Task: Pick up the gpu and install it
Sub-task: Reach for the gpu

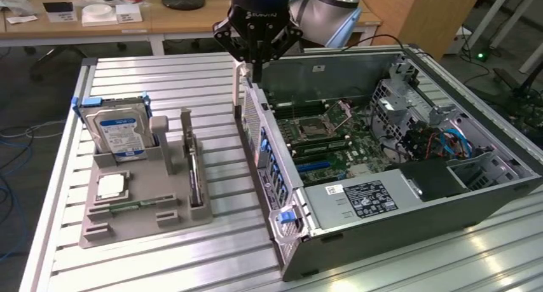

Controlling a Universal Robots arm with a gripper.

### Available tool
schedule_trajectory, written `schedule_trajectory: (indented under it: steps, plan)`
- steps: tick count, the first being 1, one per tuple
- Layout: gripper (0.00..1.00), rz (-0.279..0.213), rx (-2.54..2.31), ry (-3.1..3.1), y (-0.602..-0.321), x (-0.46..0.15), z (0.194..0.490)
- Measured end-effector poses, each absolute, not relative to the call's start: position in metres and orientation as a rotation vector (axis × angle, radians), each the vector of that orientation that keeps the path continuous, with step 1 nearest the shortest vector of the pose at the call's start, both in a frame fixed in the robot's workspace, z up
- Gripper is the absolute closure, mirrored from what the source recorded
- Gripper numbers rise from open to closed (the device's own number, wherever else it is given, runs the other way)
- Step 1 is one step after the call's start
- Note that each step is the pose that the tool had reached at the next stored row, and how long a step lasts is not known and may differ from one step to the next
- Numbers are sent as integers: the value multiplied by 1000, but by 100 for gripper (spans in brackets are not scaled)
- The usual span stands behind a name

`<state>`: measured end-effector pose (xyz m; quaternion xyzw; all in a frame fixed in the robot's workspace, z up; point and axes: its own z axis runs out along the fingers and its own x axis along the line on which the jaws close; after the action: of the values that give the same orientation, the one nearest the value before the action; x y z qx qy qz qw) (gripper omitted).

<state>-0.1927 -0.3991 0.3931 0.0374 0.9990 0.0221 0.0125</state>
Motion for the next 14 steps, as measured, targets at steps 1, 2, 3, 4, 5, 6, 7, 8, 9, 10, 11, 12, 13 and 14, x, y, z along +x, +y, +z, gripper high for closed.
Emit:
schedule_trajectory:
  steps: [1,2,3,4,5,6,7,8,9,10,11,12,13,14]
  plan:
    - [89,69,117,3114,-399,-194,393]
    - [89,69,117,3114,-399,-196,393]
    - [89,69,117,3114,-399,-197,393]
    - [89,69,117,3114,-399,-199,393]
    - [89,69,117,3114,-399,-200,393]
    - [89,69,117,3114,-399,-202,393]
    - [89,69,117,3114,-399,-203,393]
    - [89,69,117,3114,-399,-205,393]
    - [89,69,117,3114,-399,-206,393]
    - [89,69,117,3114,-399,-208,393]
    - [89,69,117,3114,-399,-209,393]
    - [89,69,117,3114,-399,-211,393]
    - [89,69,117,3114,-399,-212,393]
    - [89,69,117,3114,-399,-213,393]
